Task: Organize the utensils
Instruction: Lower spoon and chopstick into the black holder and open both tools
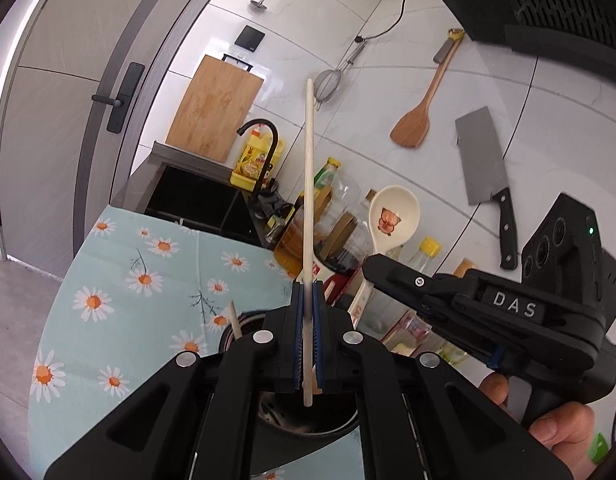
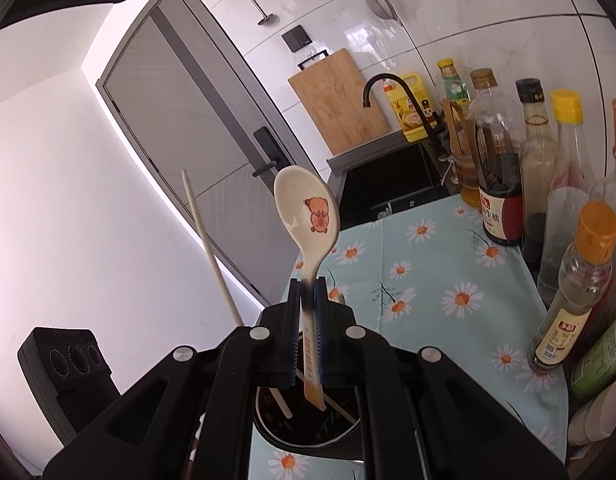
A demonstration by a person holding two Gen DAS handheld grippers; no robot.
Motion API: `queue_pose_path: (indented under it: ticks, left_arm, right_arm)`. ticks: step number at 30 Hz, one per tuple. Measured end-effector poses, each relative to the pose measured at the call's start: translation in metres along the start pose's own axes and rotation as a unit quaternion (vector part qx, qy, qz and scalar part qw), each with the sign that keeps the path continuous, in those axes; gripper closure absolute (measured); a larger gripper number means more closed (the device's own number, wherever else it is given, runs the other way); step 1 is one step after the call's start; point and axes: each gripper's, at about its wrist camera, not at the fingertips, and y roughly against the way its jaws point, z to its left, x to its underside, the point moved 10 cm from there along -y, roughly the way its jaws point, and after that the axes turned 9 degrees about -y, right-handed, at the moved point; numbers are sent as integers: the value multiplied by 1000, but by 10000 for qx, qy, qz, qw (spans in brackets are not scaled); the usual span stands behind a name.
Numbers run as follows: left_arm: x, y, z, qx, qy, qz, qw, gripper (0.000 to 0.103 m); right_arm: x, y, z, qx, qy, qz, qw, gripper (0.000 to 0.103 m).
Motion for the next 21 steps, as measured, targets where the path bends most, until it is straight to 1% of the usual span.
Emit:
queue_pose_path:
  ticks: [2,6,12,13,16,17,18,20,21]
  left_arm:
    - [7,-2,0,-34,-73,61,9999,99]
    - [17,-7,3,-65,-66,184,9998,99]
    - [26,-11,1,-82,-134,321,9994,99]
    - [27,-11,1,-107,-159,352,9992,98]
    - [31,-11,3,-144,-115,411,9990,98]
    - [32,-11,3,-147,-89,449,9988,98]
    - [33,-10,3,-140,-75,458,9988,98]
    - [33,-8,2,-118,-91,451,9989,97]
    - [32,-6,2,-116,-101,441,9989,93]
  right_arm:
    - [6,-2,-2,17,6,58,10000,94]
    - [15,-7,-6,92,36,145,9998,94]
    - [24,-13,-11,169,6,268,9995,94]
    - [25,-13,-12,175,-3,283,9994,94]
    - [28,-14,-17,211,-126,397,9989,93]
    - [29,-14,-17,219,-124,412,9988,89]
    - [29,-13,-17,231,-116,424,9988,79]
    - [29,-9,-17,209,-157,392,9989,77]
    - [28,-7,-18,198,-181,375,9989,77]
